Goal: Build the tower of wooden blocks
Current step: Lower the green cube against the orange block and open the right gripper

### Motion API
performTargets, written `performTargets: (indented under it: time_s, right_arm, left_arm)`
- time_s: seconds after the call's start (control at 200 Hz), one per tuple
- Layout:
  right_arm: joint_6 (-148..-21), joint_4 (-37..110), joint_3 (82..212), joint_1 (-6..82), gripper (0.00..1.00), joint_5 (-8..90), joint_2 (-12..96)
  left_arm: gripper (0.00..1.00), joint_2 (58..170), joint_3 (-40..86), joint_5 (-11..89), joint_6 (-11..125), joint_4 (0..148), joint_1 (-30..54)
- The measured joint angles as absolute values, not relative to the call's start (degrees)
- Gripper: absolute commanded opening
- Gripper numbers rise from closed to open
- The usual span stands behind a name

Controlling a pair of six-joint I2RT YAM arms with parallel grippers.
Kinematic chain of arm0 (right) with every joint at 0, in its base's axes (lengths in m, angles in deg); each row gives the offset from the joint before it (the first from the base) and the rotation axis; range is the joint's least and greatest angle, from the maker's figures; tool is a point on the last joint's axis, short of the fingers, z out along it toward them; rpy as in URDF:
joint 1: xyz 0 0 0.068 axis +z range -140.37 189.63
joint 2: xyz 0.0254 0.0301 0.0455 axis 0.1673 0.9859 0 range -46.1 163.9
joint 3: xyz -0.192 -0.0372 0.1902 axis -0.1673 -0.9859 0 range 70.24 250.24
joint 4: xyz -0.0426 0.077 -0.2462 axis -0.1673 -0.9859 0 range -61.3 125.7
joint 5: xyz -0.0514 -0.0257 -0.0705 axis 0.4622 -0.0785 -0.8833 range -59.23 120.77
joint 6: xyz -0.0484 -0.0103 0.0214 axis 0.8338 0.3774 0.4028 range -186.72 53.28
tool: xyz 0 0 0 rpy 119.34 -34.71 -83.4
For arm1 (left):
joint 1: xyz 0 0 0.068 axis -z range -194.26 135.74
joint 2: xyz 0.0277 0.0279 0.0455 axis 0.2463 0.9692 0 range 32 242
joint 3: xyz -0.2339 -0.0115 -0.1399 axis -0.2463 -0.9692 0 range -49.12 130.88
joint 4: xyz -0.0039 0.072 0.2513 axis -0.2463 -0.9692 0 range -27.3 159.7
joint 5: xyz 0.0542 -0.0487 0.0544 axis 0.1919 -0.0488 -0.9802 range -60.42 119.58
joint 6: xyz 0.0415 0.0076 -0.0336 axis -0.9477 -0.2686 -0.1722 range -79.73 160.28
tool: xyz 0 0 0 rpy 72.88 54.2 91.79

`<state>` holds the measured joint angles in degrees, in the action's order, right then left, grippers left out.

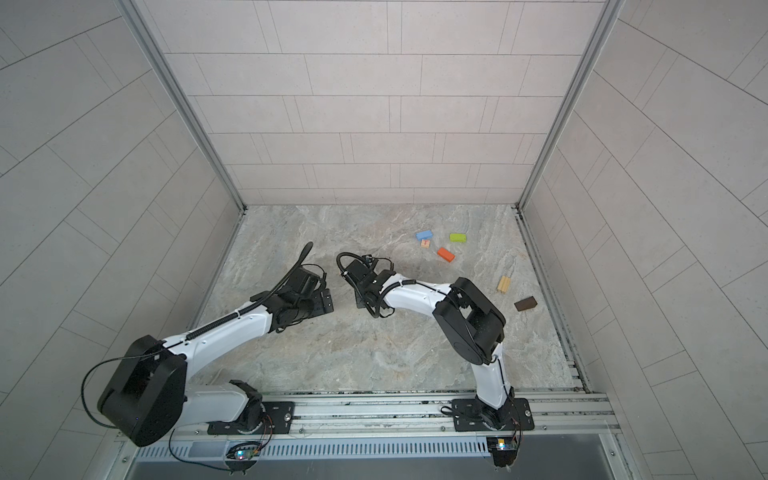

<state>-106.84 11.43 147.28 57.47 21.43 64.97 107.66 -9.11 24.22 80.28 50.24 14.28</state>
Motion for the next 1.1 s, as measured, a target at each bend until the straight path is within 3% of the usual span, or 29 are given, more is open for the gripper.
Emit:
performTargets:
  time_s: [0.295, 0.65, 1.101]
  right_arm:
    - [-106.84, 11.45, 147.32, 57.47, 0.33, 21.3, 65.4]
    - [-106.84, 11.06, 147.52, 57.47, 0.55, 21.36, 66.54]
    - [-104.81, 9.13, 147.1, 57.4, 0.6, 21.54, 63.68]
  left_arm:
    - [1.0, 107.9, -9.29, 24.22, 80.28, 50.65, 14.28]
    - [1.0, 107.96, -9.31, 24.28, 80.28, 50.76, 14.28]
    - [1.0, 106.63, -8.59, 24.83, 79.76, 48.05, 14.28]
